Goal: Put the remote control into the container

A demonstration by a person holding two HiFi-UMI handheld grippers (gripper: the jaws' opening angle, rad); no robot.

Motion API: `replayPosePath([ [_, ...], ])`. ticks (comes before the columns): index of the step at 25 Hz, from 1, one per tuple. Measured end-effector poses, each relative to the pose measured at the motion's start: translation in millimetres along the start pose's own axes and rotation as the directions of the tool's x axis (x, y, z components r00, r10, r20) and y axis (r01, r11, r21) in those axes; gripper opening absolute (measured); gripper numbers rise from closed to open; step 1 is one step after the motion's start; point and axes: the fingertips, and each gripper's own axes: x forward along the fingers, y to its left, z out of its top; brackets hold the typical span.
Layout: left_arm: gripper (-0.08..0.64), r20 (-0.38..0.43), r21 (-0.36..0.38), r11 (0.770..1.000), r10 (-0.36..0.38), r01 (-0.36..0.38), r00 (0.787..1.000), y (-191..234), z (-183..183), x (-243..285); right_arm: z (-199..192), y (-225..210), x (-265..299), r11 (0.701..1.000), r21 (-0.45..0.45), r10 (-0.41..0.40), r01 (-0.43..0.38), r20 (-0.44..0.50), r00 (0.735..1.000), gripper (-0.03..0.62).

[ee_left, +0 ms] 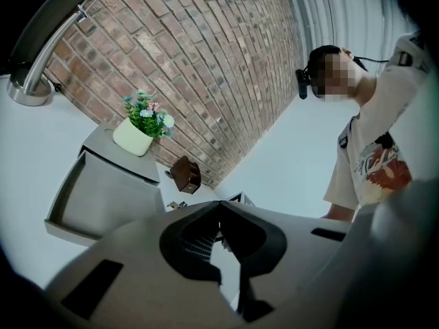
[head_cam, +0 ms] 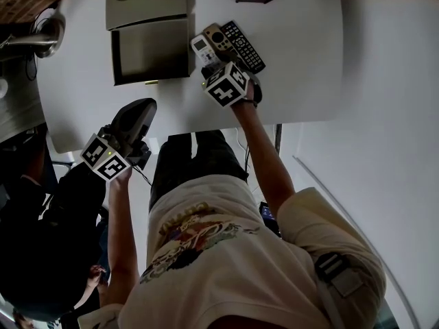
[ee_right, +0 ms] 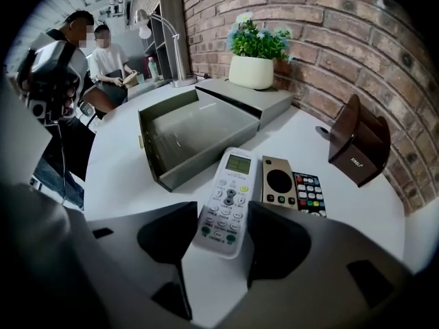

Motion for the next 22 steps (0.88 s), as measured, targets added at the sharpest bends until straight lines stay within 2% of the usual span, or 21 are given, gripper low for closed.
replayPosePath([
  [3, 0.006, 0.002, 0.007, 1.000, -0.008, 0.008, 1.000, -5.1, 2.7, -0.5, -4.4, -1.1, -4.2, 1.000, -0.016, -0.012, 0.012, -0.004, 1.000, 0.230],
  [8, 0.006, 0.012, 0.019, 1.000, -0.003, 0.002, 1.000, -8.4, 6.6, -9.3, -14.0, -1.1, -15.3, 0.998, 0.063, 0.011, -0.012, 0.008, 1.000, 0.224],
  [16, 0.005, 0.024, 0.029, 0.999, -0.014, 0.013, 1.000, -15.9, 13.5, -19.1, -4.7, -4.6, -43.4, 0.996, 0.091, -0.023, 0.018, 0.056, 0.998, 0.207],
  [17, 0.006, 0.026, 0.031, 0.999, -0.017, 0.016, 1.000, -17.1, 13.9, -19.6, -0.6, -5.8, -47.9, 0.996, 0.084, -0.038, 0.032, 0.070, 0.997, 0.192],
  [18, 0.006, 0.028, 0.033, 0.999, -0.020, 0.019, 0.999, -18.1, 14.2, -20.3, 3.7, -7.5, -52.3, 0.996, 0.073, -0.058, 0.052, 0.082, 0.995, 0.005],
  [22, 0.005, 0.035, 0.035, 0.999, -0.030, 0.029, 0.999, -21.2, 15.6, -25.2, 2.9, -9.8, -52.3, 0.995, 0.070, -0.077, 0.073, 0.062, 0.995, 0.005],
])
